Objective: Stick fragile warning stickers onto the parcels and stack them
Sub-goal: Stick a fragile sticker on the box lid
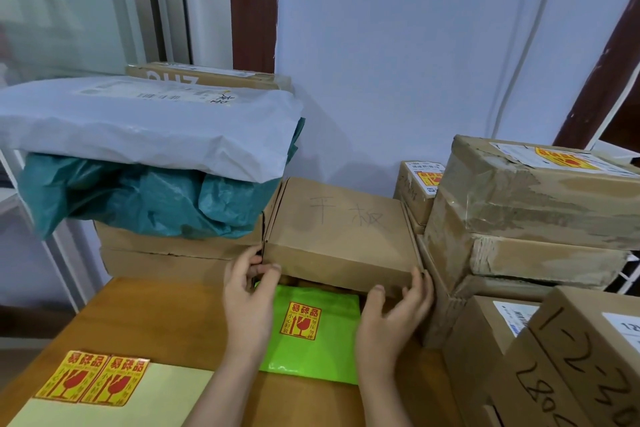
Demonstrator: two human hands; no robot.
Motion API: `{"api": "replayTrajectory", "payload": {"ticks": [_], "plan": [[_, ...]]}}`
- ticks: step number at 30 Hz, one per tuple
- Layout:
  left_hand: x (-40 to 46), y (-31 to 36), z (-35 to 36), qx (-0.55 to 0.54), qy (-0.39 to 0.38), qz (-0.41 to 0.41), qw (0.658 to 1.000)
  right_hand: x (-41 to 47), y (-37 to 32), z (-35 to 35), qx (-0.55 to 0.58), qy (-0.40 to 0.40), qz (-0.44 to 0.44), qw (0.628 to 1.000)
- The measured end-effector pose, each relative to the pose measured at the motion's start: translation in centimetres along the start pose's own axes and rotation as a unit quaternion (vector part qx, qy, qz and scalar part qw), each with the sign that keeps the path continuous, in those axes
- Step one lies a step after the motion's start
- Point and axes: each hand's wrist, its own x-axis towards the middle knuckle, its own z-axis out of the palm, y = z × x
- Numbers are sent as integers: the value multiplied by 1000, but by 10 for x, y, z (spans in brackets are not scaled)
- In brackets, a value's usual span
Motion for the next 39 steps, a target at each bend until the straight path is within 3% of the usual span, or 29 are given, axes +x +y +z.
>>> {"api": "replayTrajectory", "payload": {"ticks": [18,30,39], "plan": [[14,-5,-6,-5,28,-2,1000,-6,-7,4,0,-57,-27,998],[8,5,-7,-42,23,-44,998,-6,-14,-3,-32,-38,-45,998],[-10,13,-3,-53,50,-60,996,-8,-50,-22,28,-22,-12,999]]}}
